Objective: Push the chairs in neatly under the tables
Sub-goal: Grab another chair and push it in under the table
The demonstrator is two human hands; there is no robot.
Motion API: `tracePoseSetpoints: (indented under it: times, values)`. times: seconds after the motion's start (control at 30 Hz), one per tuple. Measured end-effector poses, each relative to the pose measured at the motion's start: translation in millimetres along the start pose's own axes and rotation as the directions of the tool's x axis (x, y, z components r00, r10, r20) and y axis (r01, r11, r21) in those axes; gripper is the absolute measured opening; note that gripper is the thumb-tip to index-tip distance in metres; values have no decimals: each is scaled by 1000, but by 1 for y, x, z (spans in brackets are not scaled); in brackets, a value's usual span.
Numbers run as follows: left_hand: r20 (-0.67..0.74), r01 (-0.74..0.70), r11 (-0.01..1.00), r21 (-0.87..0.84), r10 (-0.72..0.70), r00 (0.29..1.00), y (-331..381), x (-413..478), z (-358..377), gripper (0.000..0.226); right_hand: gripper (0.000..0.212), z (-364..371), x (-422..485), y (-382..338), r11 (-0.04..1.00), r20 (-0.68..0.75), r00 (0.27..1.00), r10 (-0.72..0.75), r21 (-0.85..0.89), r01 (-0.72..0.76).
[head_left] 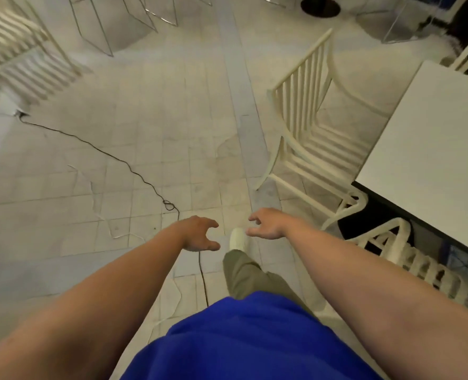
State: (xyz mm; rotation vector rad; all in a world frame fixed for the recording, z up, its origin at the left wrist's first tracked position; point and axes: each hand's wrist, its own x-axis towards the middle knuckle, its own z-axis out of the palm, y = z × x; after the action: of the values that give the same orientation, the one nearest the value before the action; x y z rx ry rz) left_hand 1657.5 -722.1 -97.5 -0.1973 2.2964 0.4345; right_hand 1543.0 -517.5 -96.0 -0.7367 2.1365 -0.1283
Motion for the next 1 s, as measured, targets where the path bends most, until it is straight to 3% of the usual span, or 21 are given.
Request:
tracePoseSetpoints:
  times: [0.3,0.53,0.7,1.0]
  values:
    - [-19,112,991,-69,-114,993,-57,100,-153,78,71,-148,132,-1,999,17,999,-32,-18,32]
    - [-62,49,998,-45,-52,997,-74,173,-284,76,73,-270,212,-8,1000,-30,999,-20,-9,20]
    - [-85,-39,997,62,44,995,-91,248,-381,75,72,-345,275,-1,997,-112,993,38,64,-31]
    - [-12,-212,941,265,223,975,-123,400,-565,74,74,-467,386,1,934,-197,947,255,305,-188]
